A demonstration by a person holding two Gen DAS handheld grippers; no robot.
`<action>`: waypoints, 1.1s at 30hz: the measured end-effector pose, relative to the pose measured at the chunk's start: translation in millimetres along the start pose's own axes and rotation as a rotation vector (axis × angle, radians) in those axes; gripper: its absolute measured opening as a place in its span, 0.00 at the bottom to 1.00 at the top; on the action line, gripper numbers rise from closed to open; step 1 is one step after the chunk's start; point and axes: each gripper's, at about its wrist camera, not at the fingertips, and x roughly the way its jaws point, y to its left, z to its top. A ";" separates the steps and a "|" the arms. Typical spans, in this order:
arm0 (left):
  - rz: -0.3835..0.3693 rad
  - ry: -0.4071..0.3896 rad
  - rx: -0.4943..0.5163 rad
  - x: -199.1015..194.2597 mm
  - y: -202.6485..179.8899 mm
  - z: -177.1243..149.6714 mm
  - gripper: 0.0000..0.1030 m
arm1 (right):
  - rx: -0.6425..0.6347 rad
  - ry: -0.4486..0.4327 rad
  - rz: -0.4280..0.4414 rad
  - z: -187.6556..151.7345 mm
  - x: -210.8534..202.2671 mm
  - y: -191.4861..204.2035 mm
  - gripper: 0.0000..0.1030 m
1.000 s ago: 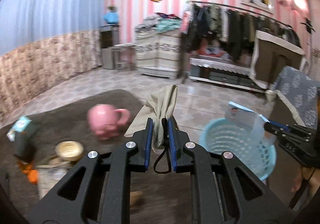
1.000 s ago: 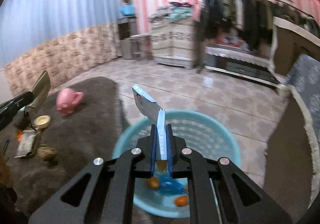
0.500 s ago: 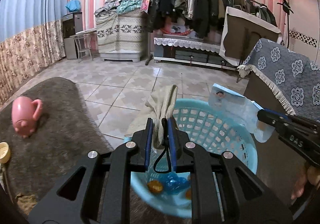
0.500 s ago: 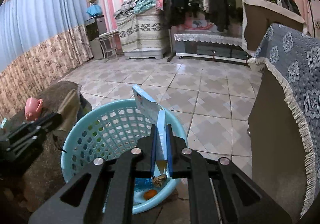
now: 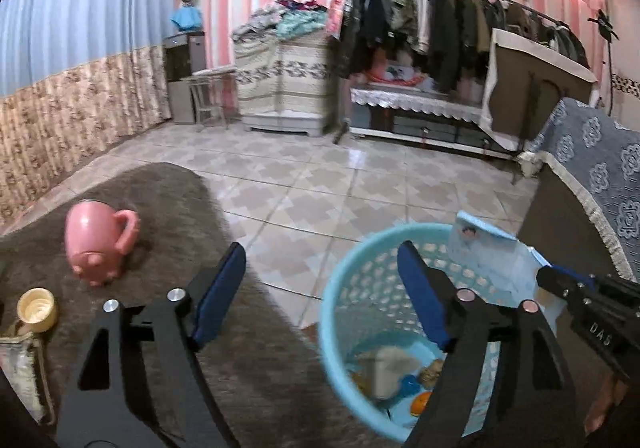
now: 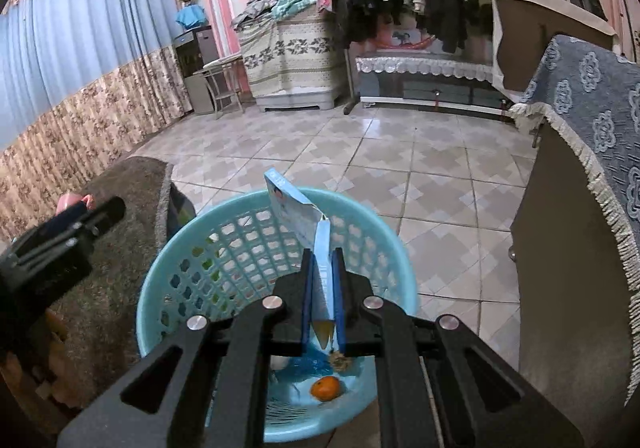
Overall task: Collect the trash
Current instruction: 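Open the left gripper to drop the cloth while the right gripper drops the paper box, then grasp the brown crumpled cloth with the right gripper while the left gripper grasps the printed snack wrapper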
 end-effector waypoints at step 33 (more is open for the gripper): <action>0.338 -0.113 -0.182 -159.9 193.6 -10.8 0.95 | -0.244 -0.160 0.116 0.3 -50.1 151.3 0.88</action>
